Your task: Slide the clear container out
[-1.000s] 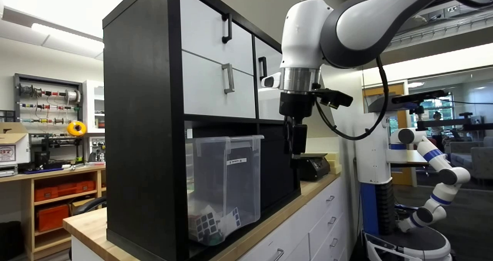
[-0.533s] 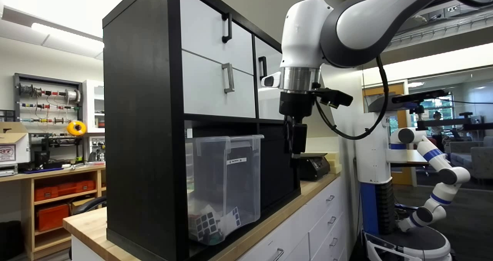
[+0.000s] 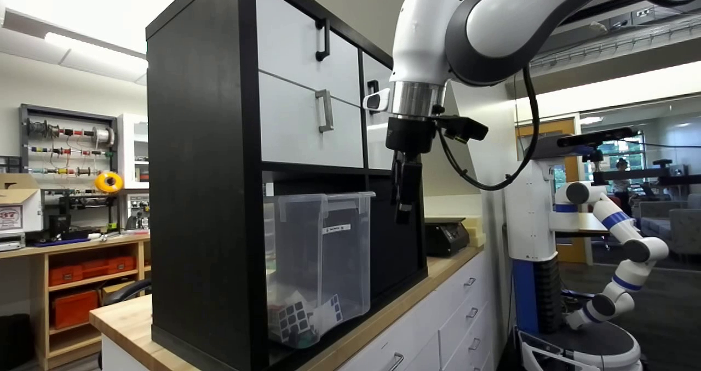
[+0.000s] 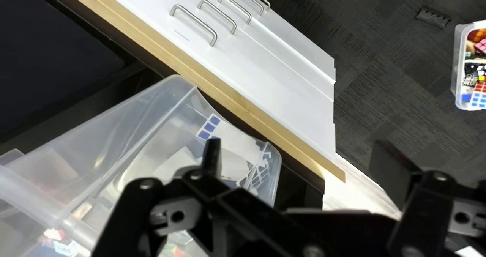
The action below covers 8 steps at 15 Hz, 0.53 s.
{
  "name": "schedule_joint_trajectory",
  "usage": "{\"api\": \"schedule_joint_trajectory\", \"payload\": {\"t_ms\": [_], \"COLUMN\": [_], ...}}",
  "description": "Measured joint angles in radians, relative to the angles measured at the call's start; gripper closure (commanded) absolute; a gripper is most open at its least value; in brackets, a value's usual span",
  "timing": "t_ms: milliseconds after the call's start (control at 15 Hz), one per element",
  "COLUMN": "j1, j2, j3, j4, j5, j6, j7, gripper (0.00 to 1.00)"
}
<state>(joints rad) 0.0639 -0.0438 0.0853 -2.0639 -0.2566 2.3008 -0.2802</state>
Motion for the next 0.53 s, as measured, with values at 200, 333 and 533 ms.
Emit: {"api": "schedule_joint_trajectory", "payload": {"t_ms": [200,333,533], "j1": [0.001,0.001,0.001], "j2": [0.023,0.042,0.067], "j3": [0.000,0.000,-0.002], "j4": [0.036,0.059,0.086], "j5": [-0.003,-0.012,-0.034], "j6": [0.032,0.052,0.084], "j7": [0.000,0.000,0.000], "gripper": [0.00,0.00,0.00]}}
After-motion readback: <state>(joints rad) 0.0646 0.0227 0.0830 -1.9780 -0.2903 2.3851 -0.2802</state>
